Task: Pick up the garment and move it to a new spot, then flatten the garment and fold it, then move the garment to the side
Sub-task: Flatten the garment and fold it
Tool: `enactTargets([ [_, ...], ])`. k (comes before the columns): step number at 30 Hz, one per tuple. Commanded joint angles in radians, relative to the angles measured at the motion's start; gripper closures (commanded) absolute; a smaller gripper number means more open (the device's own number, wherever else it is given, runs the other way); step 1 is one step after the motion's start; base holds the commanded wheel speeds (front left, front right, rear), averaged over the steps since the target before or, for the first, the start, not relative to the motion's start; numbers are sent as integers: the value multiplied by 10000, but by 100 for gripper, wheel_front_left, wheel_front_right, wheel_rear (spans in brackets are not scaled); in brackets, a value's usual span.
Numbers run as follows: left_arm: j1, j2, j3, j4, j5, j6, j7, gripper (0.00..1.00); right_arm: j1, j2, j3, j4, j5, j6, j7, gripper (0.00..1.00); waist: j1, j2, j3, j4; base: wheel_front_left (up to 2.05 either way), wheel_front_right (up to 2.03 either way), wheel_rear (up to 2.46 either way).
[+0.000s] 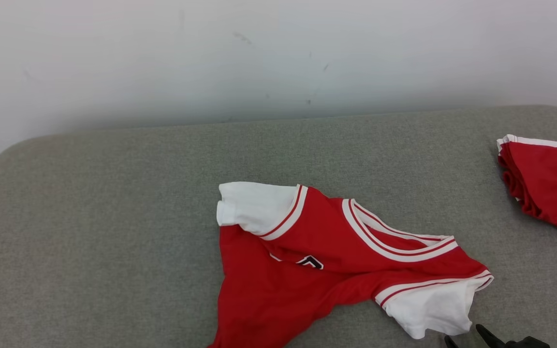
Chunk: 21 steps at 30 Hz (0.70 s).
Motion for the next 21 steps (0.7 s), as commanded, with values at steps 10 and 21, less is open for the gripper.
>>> enactTargets([
  [10, -369, 116, -110, 188, 129, 57, -77, 0, -716, 51, 186, 571, 81, -29, -243, 0, 0, 0, 275, 83, 0, 0, 0],
  [21, -713, 145, -291, 465, 89, 5, -131, 18, -1674, 242, 788, 1676, 271, -29, -395, 0, 0, 0, 531, 223, 0, 0, 0],
])
